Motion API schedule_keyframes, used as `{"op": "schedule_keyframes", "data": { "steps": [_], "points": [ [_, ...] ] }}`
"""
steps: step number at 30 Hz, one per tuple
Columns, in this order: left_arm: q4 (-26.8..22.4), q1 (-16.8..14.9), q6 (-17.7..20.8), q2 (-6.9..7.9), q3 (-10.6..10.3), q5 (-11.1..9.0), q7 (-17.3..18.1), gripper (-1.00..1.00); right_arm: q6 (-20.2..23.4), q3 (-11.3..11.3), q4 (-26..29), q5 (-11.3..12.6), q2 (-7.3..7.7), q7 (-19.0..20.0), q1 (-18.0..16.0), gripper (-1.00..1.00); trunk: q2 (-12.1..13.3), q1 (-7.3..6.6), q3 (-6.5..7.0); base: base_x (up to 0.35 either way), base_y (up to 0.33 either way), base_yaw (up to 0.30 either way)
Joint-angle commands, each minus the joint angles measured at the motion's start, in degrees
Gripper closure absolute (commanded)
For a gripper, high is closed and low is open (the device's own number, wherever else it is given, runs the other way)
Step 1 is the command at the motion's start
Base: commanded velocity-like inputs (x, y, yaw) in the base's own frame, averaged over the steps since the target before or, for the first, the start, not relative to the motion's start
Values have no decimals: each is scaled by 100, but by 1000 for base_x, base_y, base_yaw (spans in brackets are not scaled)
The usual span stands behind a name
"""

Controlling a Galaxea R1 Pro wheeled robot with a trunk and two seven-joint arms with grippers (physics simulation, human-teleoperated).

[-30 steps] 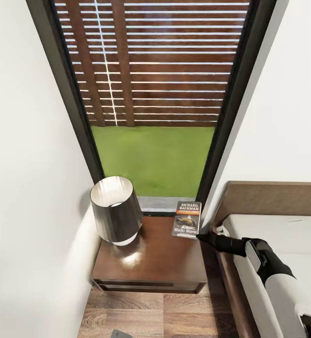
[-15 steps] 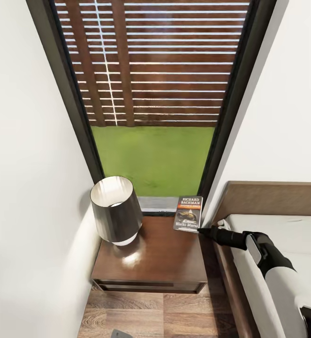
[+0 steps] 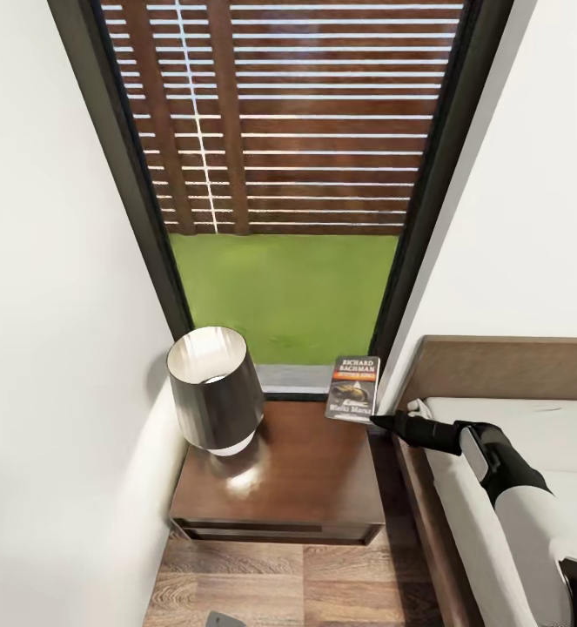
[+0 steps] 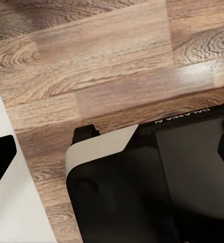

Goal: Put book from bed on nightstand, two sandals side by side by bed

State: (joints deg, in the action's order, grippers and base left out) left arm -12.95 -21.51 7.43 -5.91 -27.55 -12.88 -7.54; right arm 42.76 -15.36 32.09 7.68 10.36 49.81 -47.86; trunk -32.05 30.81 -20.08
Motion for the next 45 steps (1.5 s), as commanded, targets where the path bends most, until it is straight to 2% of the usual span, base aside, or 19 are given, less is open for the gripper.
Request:
{"op": "schedule_keyframes", "data": {
  "steps": [1,3,8,33,45],
  "points": [
    [-12,-2,31,3,-49,-58,-36,-100,35,-11,-2,21,-1,4,-5,100,-49,24,-26,0,0,0],
    [-13,-2,31,2,-49,-57,-36,-100,33,-8,-11,21,0,-2,-17,100,-129,68,-62,0,0,0],
    [-14,-3,31,7,-49,-58,-33,-100,31,0,-42,22,-5,-12,-32,100,-129,68,-62,0,0,0],
    [-14,-3,23,5,-49,-57,-34,-100,-78,30,-452,3,-38,-11,-39,100,-1132,617,-511,0,0,0],
    [-15,-3,22,10,-49,-57,-15,-100,-192,32,-617,33,-8,37,-39,100,-1132,617,-511,0,0,0]
  ]
}}
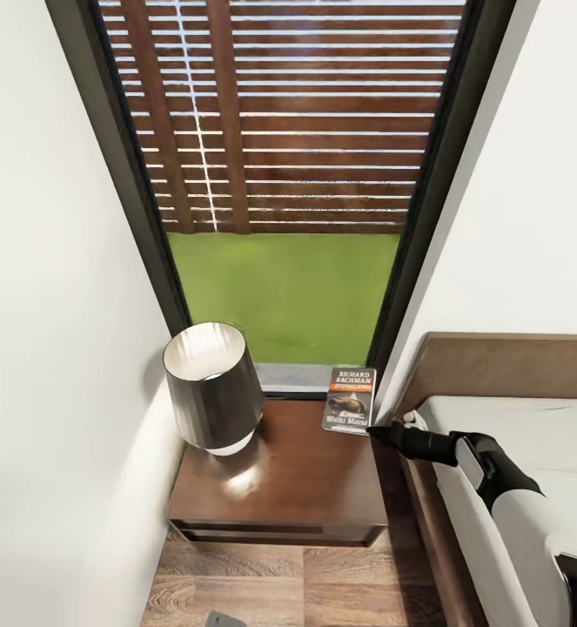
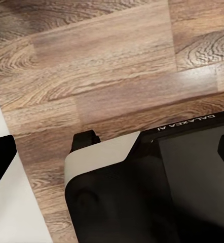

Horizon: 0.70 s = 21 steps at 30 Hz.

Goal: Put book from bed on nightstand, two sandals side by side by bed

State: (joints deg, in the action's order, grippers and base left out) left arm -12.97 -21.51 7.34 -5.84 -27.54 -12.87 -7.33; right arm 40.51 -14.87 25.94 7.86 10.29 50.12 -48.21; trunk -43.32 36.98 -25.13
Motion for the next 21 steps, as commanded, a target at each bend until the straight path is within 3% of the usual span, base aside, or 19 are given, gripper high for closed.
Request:
{"op": "schedule_keyframes", "data": {
  "steps": [1,13,21],
  "points": [
    [-12,-2,30,3,-49,-58,-36,-100,33,-16,-2,15,-1,6,-4,100,-5,1,-6,0,0,0],
    [-12,-2,30,3,-49,-58,-34,-100,62,-36,-32,64,35,180,-15,100,-406,220,-186,0,0,0],
    [-12,-2,30,4,-49,-58,-28,-100,89,-76,-35,78,45,320,-24,100,-406,220,-186,0,0,0]
  ]
}}
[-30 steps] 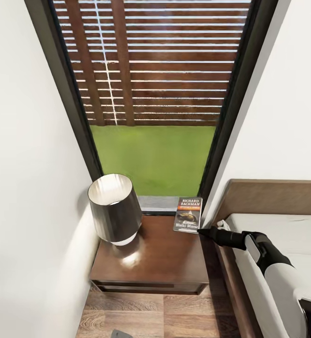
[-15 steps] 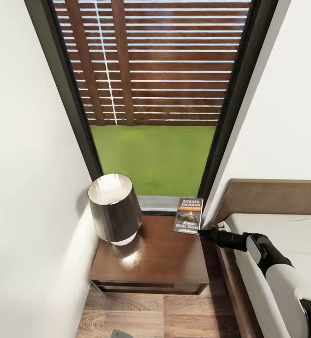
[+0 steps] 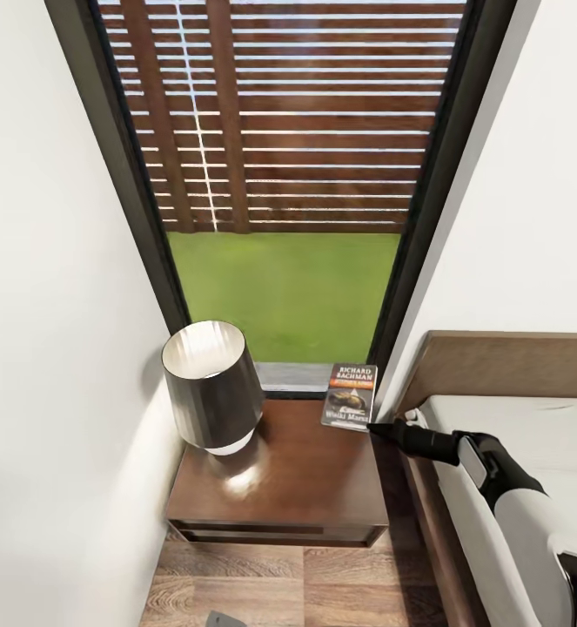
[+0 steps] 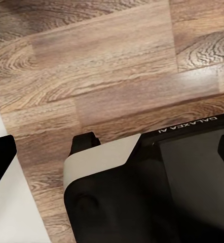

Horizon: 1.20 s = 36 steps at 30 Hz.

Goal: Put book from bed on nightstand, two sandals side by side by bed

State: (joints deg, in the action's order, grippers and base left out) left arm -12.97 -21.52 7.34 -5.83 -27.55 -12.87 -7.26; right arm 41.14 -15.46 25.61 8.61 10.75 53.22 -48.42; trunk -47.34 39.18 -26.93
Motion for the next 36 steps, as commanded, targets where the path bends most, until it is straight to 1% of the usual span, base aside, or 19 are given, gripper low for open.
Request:
{"op": "schedule_keyframes", "data": {
  "steps": [1,5,8,13,15,18,19,21,26,36],
  "points": [
    [-12,-2,30,3,-49,-58,-35,-100,30,-25,-4,3,2,46,-14,100,-4,1,-6,0,0,0],
    [-12,-2,30,3,-49,-58,-32,-100,43,-43,-12,6,22,131,-62,100,-4,1,-6,0,0,0],
    [-12,-2,30,5,-49,-58,-31,-100,64,-56,-45,10,67,181,-94,100,-4,1,-6,0,0,0],
    [-12,-2,30,4,-49,-58,-33,-100,191,-112,-125,14,98,215,-116,100,-4,1,-6,0,0,0],
    [-12,-2,30,4,-49,-58,-32,-100,251,-151,-153,15,104,228,-121,100,-4,1,-6,0,0,0],
    [-12,-2,30,3,-49,-58,-34,-100,424,-318,-222,16,116,256,-131,100,-4,1,-6,0,0,0],
    [-12,-2,30,3,-49,-58,-34,-100,424,-318,-222,16,116,256,-131,100,-4,1,-6,0,0,0],
    [-12,-2,30,3,-49,-58,-34,-100,499,-413,-251,16,119,265,-135,100,-4,1,-6,0,0,0],
    [-12,-2,30,3,-49,-58,-33,-100,584,-513,-301,13,112,251,-139,100,-4,1,-6,0,0,0],
    [-12,-2,30,3,-49,-58,-35,-100,677,-567,-633,1,106,217,-141,100,-4,1,-6,0,0,0]
  ]
}}
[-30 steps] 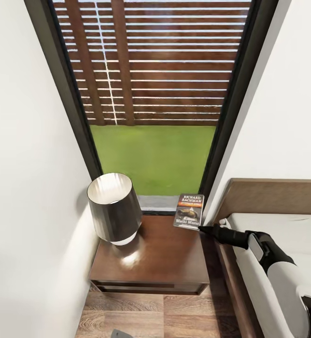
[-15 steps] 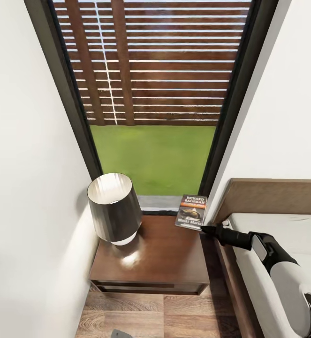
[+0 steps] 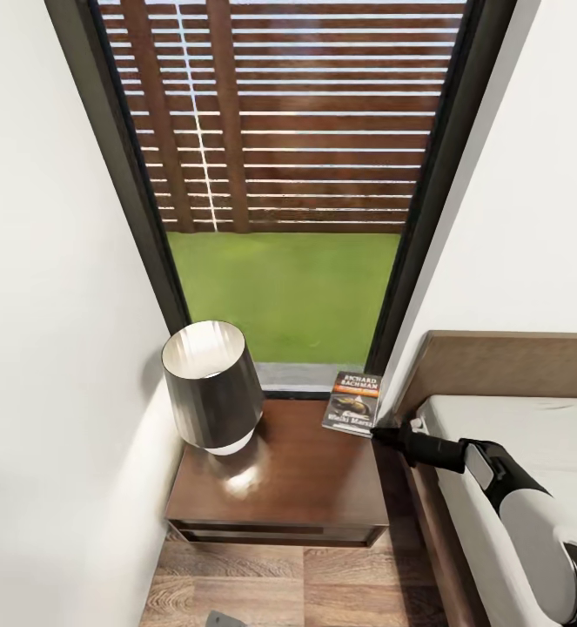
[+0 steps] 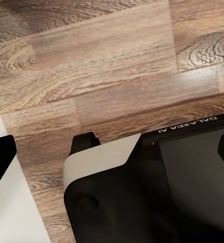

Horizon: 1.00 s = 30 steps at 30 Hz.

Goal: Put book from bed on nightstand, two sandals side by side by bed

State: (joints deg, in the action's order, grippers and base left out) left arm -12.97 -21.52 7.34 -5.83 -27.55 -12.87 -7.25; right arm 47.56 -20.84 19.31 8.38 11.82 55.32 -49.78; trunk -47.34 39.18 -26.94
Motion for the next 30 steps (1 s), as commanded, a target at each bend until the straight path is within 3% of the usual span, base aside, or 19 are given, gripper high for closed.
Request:
{"op": "schedule_keyframes", "data": {
  "steps": [1,14,21,30],
  "points": [
    [-12,-2,30,3,-49,-58,-36,-100,35,-28,-3,25,-1,7,-5,100,-5,1,-6,0,0,0],
    [-12,-2,30,3,-49,-58,-39,-100,57,-25,-145,-5,-24,-52,-6,100,-5,1,-6,0,0,0],
    [-12,-2,30,3,-49,-58,-39,-100,65,-14,-218,-1,-35,-403,-6,100,-5,1,-6,0,0,0],
    [-12,-2,30,3,-49,-58,-39,-100,69,-9,-342,9,-43,-585,-6,100,-5,1,-6,0,0,0]
  ]
}}
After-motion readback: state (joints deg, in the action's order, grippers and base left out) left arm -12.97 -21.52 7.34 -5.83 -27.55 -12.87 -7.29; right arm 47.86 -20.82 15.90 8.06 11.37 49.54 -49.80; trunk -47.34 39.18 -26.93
